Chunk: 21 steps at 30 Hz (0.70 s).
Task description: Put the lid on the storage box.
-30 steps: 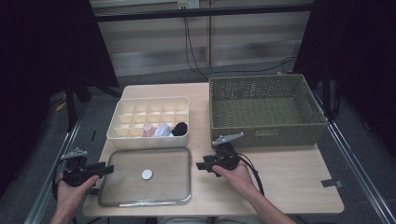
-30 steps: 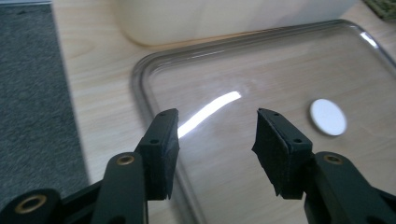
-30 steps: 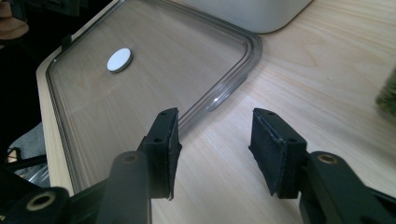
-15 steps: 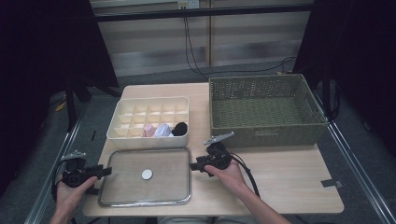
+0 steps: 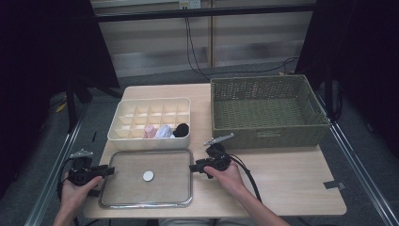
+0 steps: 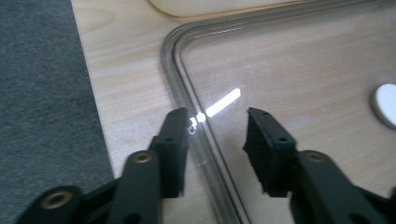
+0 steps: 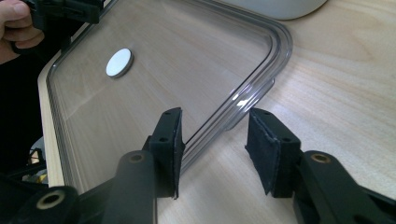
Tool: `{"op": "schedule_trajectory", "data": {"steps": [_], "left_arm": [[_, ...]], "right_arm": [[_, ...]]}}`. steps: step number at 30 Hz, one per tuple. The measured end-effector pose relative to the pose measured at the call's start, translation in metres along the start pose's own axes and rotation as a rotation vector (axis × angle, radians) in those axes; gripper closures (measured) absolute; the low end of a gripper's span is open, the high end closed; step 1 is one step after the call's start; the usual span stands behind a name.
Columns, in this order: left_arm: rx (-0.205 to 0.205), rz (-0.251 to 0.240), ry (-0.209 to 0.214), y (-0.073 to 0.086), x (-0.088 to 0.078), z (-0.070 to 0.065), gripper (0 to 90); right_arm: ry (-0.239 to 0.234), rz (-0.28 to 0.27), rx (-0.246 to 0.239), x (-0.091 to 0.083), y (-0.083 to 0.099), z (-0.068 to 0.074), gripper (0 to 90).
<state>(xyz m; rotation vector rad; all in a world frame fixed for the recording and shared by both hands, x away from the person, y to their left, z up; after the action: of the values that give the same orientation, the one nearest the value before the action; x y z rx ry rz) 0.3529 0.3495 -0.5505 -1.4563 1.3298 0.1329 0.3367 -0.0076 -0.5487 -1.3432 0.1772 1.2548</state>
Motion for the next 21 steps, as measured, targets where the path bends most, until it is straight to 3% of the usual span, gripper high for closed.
{"op": "schedule_trajectory", "data": {"steps": [10,14,21], "left_arm": [[-0.013,-0.006,0.018,0.002,-0.002,0.002,67.0],[-0.014,-0.015,0.024,0.003,-0.003,0.003,68.7],[-0.008,-0.015,0.022,0.003,-0.003,0.002,69.0]], "right_arm": [[0.015,0.003,0.06,0.004,0.003,-0.001,60.8],[0.048,0.003,0.132,0.008,0.002,-0.006,63.5],[0.042,-0.019,0.256,0.013,-0.003,-0.007,66.3]]}}
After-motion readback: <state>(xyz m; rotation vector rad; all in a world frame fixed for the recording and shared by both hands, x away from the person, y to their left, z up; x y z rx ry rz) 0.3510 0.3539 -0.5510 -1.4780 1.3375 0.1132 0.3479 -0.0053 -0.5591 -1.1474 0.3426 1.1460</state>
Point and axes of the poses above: each handheld gripper's, and its own axes: x roughly forward along the jaws, y roughly out of its underside, z roughly to its left, the point moved 8 cm from there along x, roughly forward along the jaws, and after that the axes turned 14 degrees about y, right-handed, at the moved point
